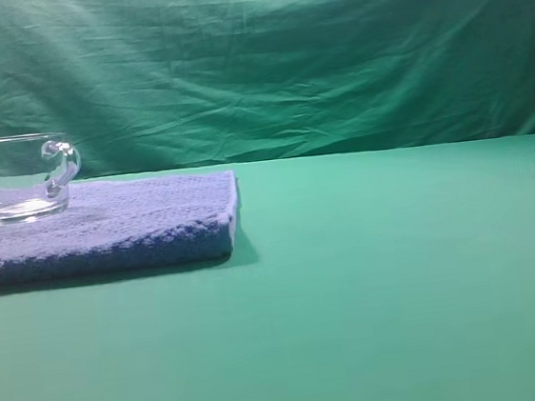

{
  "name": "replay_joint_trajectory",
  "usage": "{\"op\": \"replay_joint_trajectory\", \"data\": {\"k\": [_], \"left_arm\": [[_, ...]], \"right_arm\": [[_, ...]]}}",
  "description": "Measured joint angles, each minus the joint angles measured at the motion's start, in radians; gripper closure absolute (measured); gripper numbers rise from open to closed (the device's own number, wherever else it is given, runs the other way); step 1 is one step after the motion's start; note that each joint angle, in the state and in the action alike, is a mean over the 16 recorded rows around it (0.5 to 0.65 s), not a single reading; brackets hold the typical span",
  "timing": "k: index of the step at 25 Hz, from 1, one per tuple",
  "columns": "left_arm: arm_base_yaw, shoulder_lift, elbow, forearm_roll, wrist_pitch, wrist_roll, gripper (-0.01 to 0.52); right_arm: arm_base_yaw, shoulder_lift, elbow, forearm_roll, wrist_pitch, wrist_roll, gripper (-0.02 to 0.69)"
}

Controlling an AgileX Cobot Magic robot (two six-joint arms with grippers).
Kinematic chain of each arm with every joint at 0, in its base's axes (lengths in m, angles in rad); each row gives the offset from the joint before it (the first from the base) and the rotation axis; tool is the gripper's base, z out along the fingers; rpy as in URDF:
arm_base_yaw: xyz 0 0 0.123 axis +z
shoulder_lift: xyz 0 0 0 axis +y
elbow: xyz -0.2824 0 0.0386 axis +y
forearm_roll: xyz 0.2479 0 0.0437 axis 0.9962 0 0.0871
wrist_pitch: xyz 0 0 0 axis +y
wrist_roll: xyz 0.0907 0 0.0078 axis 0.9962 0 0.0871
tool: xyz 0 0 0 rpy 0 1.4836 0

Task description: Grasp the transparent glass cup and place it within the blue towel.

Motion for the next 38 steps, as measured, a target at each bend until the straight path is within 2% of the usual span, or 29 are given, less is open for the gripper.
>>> {"op": "replay_joint_trajectory", "data": {"k": [10, 21, 28, 38], "left_arm": [[0.000, 0.000, 0.000, 0.000, 0.000, 0.000, 0.514], [0.000, 0.000, 0.000, 0.000, 0.000, 0.000, 0.514], [0.000, 0.000, 0.000, 0.000, 0.000, 0.000, 0.514], [0.000, 0.000, 0.000, 0.000, 0.000, 0.000, 0.514]], "right_arm": [[-0.042, -0.062, -0.001, 0.022, 0.111, 0.075, 0.665], [-0.124, -0.203, 0.033, 0.041, 0.125, 0.110, 0.665], [-0.150, -0.388, 0.216, 0.037, 0.000, 0.132, 0.665], [-0.216, -0.794, 0.699, 0.010, -0.287, 0.150, 0.665]]}}
